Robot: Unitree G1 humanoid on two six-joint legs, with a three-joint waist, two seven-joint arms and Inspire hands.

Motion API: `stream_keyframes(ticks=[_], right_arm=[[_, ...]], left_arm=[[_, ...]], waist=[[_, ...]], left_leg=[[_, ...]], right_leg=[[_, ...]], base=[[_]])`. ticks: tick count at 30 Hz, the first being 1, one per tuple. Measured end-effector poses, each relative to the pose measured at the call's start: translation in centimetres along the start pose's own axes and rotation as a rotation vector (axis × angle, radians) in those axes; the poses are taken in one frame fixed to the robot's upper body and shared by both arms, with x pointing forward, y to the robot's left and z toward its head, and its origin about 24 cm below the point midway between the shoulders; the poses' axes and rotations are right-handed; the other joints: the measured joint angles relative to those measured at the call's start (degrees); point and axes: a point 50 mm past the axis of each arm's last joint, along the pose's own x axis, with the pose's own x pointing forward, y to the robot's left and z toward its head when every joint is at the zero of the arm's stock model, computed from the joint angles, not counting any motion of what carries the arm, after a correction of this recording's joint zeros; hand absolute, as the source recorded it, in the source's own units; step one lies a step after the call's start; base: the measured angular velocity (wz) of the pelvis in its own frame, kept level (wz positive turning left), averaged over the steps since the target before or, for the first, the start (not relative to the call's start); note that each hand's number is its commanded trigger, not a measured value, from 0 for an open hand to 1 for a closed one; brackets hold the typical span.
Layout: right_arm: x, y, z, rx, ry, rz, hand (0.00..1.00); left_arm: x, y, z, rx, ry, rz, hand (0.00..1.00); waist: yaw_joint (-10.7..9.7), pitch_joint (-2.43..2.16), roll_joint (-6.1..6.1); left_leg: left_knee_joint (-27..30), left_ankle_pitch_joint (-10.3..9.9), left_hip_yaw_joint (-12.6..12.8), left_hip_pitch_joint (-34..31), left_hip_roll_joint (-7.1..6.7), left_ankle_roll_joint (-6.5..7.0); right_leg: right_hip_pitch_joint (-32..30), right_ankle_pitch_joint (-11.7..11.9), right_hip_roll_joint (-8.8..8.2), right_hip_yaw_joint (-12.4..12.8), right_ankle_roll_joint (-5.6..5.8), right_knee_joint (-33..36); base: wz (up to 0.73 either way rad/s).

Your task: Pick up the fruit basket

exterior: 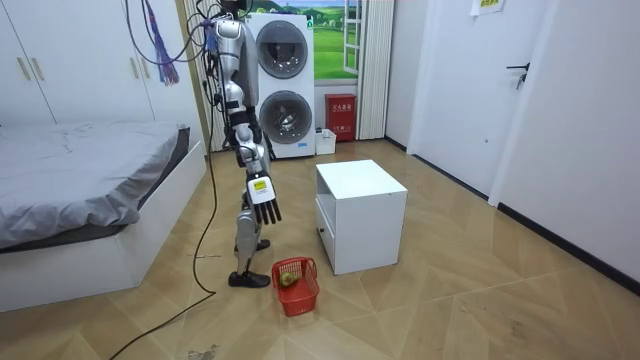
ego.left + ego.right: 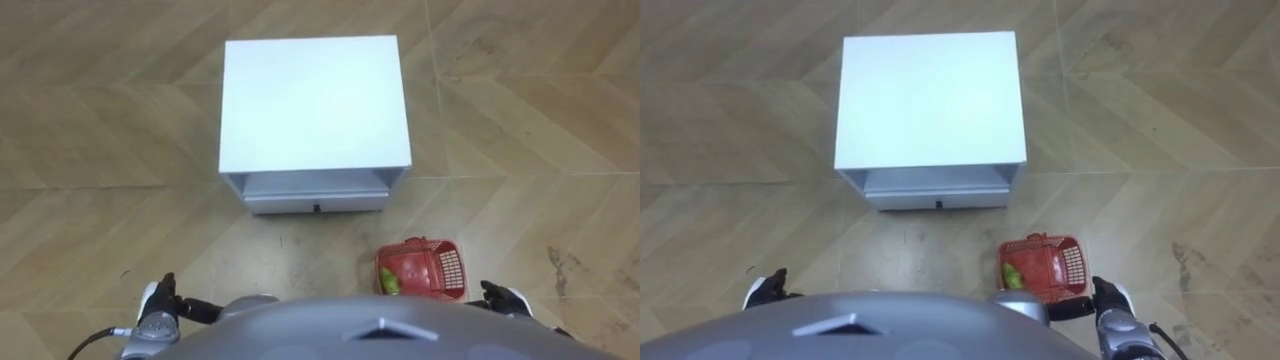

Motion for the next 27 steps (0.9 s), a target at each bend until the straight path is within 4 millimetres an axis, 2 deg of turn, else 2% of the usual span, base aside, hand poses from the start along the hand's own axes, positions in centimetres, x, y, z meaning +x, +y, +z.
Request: stream_keyframes(ticks=[2,5,8,10,11,12,13,14,15,17,18,19,21,22,23,24,25,26,27], right_arm=[[0.0,0.0,0.0,0.003,0.009,-0.004,0.0],[0.0,-0.3,0.0,0.008,0.016,-0.019,0.0],[0.1,-0.8,0.4,-0.005,0.004,-0.029,0.0],[0.2,-1.2,1.4,-0.001,-0.016,-0.04,0.0],[0.3,-1.3,1.6,0.002,-0.021,-0.042,0.0],[0.3,-1.3,1.6,0.009,-0.022,-0.043,0.0],[0.1,-1.2,0.4,0.019,0.018,-0.04,0.0],[0.1,-1.2,0.0,0.029,0.034,-0.038,0.0],[0.1,-1.3,0.2,0.038,0.037,-0.041,0.0],[0.3,-1.7,1.4,0.057,0.006,-0.048,0.0],[0.3,-1.8,2.3,0.076,-0.017,-0.048,0.0],[0.4,-1.9,3.6,0.09,-0.048,-0.049,0.0],[0.5,-2.0,5.4,0.098,-0.089,-0.048,0.0],[0.5,-2.1,6.6,0.093,-0.115,-0.047,0.0],[0.5,-2.1,7.1,0.092,-0.128,-0.048,0.0],[0.4,-2.0,7.9,0.091,-0.145,-0.045,0.0],[0.4,-1.8,8.5,0.098,-0.158,-0.04,0.0],[0.4,-1.7,8.5,0.106,-0.157,-0.039,0.0],[0.4,-1.6,8.7,0.121,-0.158,-0.038,0.0]], left_arm=[[0.0,0.1,0.2,0.001,-0.001,0.002,0.0],[0.1,0.1,0.2,0.003,0.002,0.0,0.0],[0.2,0.6,0.3,-0.012,0.004,0.008,0.0],[0.4,1.7,-0.1,-0.039,0.034,0.032,0.0],[0.4,1.9,-0.2,-0.045,0.042,0.037,0.0],[0.5,2.4,-0.3,-0.041,0.05,0.046,0.0],[0.4,2.8,-0.9,-0.044,0.063,0.055,0.0],[0.4,3.0,-1.1,-0.039,0.064,0.059,0.0],[0.2,3.1,-1.8,-0.034,0.081,0.063,0.0],[0.2,3.1,-1.9,-0.037,0.085,0.062,0.0],[0.2,3.3,-1.7,-0.038,0.079,0.066,0.0],[0.3,3.3,-1.4,-0.045,0.074,0.067,0.0],[0.5,3.3,-0.2,-0.05,0.045,0.068,0.0],[0.8,3.3,1.1,-0.044,0.014,0.077,0.0],[0.8,3.3,1.7,-0.043,0.0,0.079,0.0],[1.0,3.4,2.6,-0.046,-0.027,0.081,0.0],[1.0,3.4,3.4,-0.041,-0.047,0.087,0.0],[1.1,3.3,3.8,-0.032,-0.056,0.09,0.0],[1.2,3.3,4.4,-0.032,-0.068,0.09,0.0]], waist=[[-0.1,-0.04,0.21],[0.2,0.22,0.46],[0.3,0.21,0.45],[0.3,0.1,0.08],[0.2,-0.2,0.57],[-0.5,0.28,0.13],[0.0,0.44,-0.5],[0.5,0.34,-1.44],[1.3,-0.25,-1.62],[2.0,-0.35,-1.64],[2.3,-0.2,-2.08],[3.0,-0.15,-2.45],[3.3,-0.25,-2.69],[3.3,0.08,-2.94],[3.5,0.19,-2.86],[3.6,0.45,-2.56],[3.5,0.49,-2.48],[3.5,0.52,-2.45],[4.2,0.7,-2.63]], left_leg=[[1.0,-0.2,-0.1,-0.6,0.07,0.29],[4.7,-1.3,-0.2,-3.4,0.04,1.22],[7.0,-2.0,0.0,-5.9,-1.03,2.47],[9.3,-2.4,0.7,-10.3,-1.9,4.36],[10.0,-2.6,1.1,-11.4,-1.64,5.0],[12.3,-3.4,1.2,-13.0,-2.12,6.38],[13.6,-4.1,0.9,-13.2,-2.98,7.46],[14.0,-4.2,0.8,-13.3,-3.39,7.72],[15.1,-4.3,1.0,-14.3,-3.89,7.73],[17.6,-4.2,0.9,-18.0,-3.94,8.07],[19.2,-4.0,1.1,-20.8,-3.99,8.45],[20.9,-3.8,1.2,-23.9,-3.98,8.65],[24.2,-3.7,1.2,-29.1,-3.89,8.88],[26.9,-3.7,1.1,-32.6,-3.86,8.94],[28.3,-3.7,1.0,-34.3,-3.8,8.93],[31.1,-3.7,0.4,-37.2,-3.71,8.89],[33.9,-3.8,0.0,-39.6,-3.81,8.88],[35.2,-3.9,-0.2,-40.9,-3.85,8.91],[37.9,-4.6,-0.4,-43.2,-3.91,8.85]], right_leg=[[-1.1,-0.2,-0.35,0.0,0.24,1.9],[-3.8,-0.7,-1.26,-0.1,0.46,5.7],[-7.9,-0.9,-2.96,1.0,0.68,10.7],[-11.5,-0.6,-4.54,1.5,1.16,12.4],[-12.5,-0.9,-5.01,1.3,1.5,13.7],[-14.6,-2.6,-6.98,0.0,1.03,22.0],[-15.1,-3.5,-8.48,-0.2,0.86,31.7],[-15.0,-3.3,-8.98,0.4,0.66,35.9],[-13.8,-3.0,-8.66,2.2,0.18,42.2],[-10.6,-2.7,-7.42,2.4,-0.12,43.5],[-8.4,-2.8,-6.89,2.7,0.05,41.6],[-6.2,-3.2,-6.58,2.9,0.69,38.4],[-4.2,-3.6,-5.98,3.4,1.21,32.1],[-3.7,-5.5,-5.61,3.8,1.67,28.5],[-3.9,-7.7,-5.32,4.0,1.9,27.5],[-4.7,-11.4,-4.56,4.5,1.72,27.5],[-6.0,-14.6,-4.36,4.7,1.53,29.5],[-6.9,-16.0,-4.39,4.7,1.46,31.1],[-9.6,-18.8,-4.71,4.8,1.52,36.5]], base=[[0.0],[0.03],[-0.1],[-0.14],[0.16],[0.37],[0.38],[0.09],[-0.11],[-0.05],[0.0],[0.0],[0.11],[0.19],[0.23],[0.31],[0.33],[0.29],[0.17]])
